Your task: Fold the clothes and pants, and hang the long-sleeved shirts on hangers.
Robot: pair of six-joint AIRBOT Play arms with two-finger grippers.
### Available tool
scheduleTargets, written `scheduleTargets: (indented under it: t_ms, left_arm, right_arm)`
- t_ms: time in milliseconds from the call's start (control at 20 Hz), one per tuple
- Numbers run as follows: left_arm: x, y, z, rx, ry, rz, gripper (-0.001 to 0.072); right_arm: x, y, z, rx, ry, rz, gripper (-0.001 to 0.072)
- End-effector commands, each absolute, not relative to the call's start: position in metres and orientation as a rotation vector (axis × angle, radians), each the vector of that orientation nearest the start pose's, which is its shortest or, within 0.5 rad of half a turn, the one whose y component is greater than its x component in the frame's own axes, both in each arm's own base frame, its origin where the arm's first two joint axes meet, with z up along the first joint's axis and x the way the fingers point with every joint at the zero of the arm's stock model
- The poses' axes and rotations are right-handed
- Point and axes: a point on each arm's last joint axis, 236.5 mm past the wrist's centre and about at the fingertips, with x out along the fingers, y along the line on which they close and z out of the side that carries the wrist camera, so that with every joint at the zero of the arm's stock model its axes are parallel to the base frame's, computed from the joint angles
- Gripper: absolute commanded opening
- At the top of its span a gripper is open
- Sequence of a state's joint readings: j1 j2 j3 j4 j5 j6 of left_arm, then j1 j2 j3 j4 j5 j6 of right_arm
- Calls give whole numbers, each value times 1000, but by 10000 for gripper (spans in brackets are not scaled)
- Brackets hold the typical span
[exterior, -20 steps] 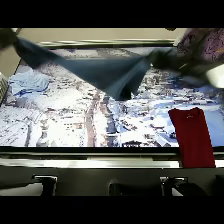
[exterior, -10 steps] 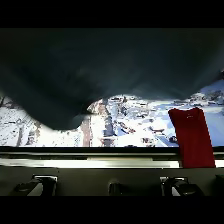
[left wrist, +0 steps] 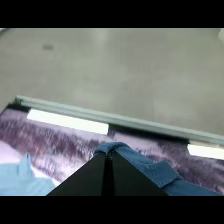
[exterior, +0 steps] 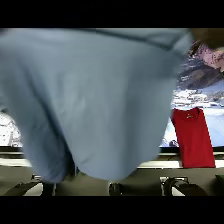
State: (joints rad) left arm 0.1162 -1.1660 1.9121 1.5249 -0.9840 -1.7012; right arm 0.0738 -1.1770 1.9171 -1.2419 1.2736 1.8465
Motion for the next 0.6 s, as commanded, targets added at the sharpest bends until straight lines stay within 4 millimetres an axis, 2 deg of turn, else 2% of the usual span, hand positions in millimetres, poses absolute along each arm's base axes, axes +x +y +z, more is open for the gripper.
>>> scheduleTargets:
  t_ms: [0, 100, 150, 250, 300, 400, 550]
  left_arm:
    - [535, 42, 262, -155, 536, 56, 18]
    - [574, 40, 174, -199, 683, 44, 18]
    - [586, 38, 137, -214, 737, 40, 18]
    - [602, 33, 76, -226, 823, 36, 17]
    - [606, 30, 53, -228, 855, 35, 18]
    - [610, 24, 20, -228, 906, 30, 18]
    - [607, 8, -8, -260, 970, 2, 20]
  right_arm:
    - [473, 110, 218, 450, 922, 207, 24]
    - [515, 112, 142, 461, 1025, 174, 24]
    - [535, 111, 106, 464, 1052, 156, 24]
    - [566, 113, 48, 495, 1071, 128, 24]
    - [575, 116, 27, 525, 1078, 127, 24]
    - [586, 126, -6, 588, 1103, 132, 25]
    - [586, 133, -36, 636, 1152, 134, 26]
